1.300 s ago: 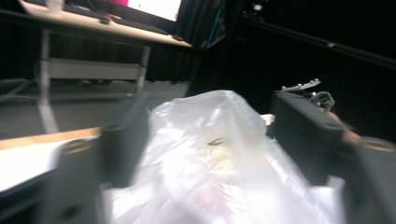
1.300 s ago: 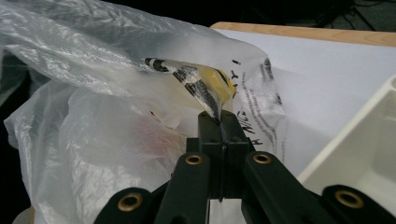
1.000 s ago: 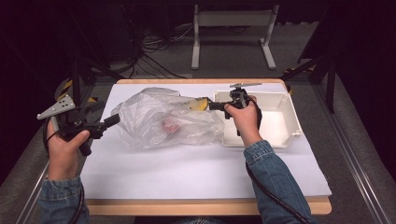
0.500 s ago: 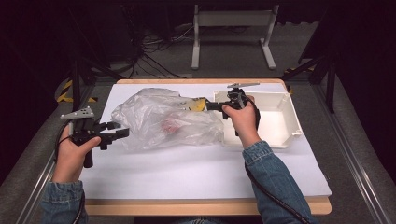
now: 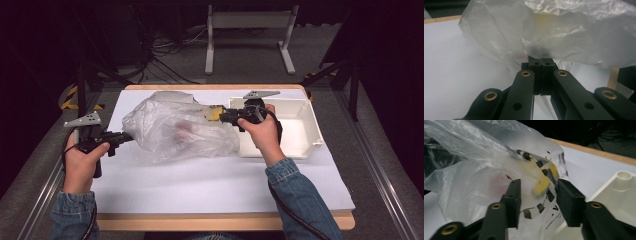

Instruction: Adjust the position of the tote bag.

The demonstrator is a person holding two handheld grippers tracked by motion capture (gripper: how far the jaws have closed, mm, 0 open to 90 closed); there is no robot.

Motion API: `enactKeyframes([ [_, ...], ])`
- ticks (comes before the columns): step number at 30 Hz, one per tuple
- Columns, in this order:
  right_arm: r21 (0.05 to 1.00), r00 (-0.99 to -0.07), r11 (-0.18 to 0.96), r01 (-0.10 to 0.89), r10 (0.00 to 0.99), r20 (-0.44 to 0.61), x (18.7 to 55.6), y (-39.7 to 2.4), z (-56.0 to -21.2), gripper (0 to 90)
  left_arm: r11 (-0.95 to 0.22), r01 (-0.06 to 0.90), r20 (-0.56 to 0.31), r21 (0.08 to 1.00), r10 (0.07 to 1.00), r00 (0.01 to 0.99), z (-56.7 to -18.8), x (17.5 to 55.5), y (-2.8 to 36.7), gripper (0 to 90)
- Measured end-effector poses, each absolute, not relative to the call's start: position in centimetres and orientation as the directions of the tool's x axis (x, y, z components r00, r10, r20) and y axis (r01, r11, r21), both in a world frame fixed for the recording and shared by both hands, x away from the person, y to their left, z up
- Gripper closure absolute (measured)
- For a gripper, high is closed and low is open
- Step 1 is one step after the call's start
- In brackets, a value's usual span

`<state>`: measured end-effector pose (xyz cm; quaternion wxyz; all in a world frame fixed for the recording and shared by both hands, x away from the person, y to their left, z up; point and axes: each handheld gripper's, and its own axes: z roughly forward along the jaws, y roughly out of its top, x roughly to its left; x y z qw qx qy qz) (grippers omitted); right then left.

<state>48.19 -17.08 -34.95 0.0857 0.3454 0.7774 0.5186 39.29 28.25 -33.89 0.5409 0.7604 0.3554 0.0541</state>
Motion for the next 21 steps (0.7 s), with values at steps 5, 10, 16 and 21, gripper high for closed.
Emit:
enactKeyframes([
  [5,0.914,-0.764,0.217,0.343,0.631,0.137,45.9,-17.4,-33.2,29.8,-0.147,0.459,-0.293,0.876,0.595,0.749,-33.5,39.0,27.9,90.0],
  [10,0.936,-0.809,0.257,0.239,0.586,0.046,42.6,-16.8,-31.7,28.2,-0.145,0.445,-0.285,0.884,0.587,0.758,-33.2,38.9,27.8,90.0],
  [16,0.928,-0.87,0.317,0.197,0.493,0.016,39.8,-14.1,-32.4,26.4,-0.119,0.451,-0.306,0.885,0.581,0.754,-33.2,38.9,27.6,90.0],
  [21,0.912,-0.892,0.376,0.165,0.45,-0.024,39.1,-11.1,-34.1,14.0,-0.109,0.452,-0.317,0.886,0.57,0.758,-33.1,38.9,27.6,90.0],
])
